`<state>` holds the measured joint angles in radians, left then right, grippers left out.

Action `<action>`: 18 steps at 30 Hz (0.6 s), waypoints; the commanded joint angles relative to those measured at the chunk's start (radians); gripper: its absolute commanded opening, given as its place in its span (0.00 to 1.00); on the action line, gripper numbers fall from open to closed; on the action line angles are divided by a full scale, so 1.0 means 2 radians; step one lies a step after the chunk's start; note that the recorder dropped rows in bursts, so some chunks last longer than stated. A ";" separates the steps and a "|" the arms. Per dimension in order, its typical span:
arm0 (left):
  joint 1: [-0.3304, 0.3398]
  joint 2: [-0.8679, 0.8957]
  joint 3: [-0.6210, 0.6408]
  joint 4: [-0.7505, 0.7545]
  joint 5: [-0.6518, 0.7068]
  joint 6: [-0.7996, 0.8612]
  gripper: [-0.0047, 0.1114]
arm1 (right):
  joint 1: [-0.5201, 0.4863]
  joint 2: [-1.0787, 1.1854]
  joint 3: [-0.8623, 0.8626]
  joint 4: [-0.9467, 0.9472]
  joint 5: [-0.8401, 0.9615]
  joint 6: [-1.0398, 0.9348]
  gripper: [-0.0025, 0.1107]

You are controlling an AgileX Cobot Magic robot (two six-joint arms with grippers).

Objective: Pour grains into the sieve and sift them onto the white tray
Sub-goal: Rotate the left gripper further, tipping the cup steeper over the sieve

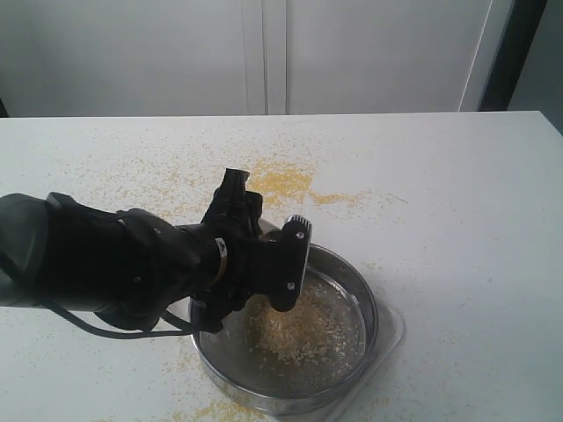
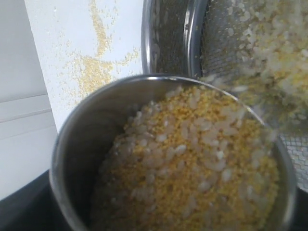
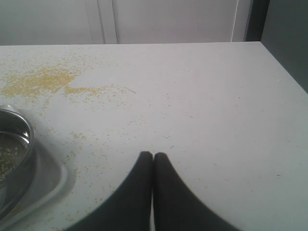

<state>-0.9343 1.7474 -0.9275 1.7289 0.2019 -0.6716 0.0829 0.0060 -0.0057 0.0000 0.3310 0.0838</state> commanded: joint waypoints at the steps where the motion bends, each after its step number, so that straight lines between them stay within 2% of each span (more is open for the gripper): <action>1: -0.018 -0.004 -0.002 0.008 0.019 0.000 0.04 | 0.003 -0.003 0.003 0.000 -0.008 0.000 0.02; 18: -0.018 -0.001 -0.002 0.005 0.031 0.038 0.04 | 0.003 -0.003 0.003 0.000 -0.008 0.000 0.02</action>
<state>-0.9652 1.7493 -0.9275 1.7269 0.2411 -0.6127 0.0829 0.0060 -0.0057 0.0000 0.3310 0.0838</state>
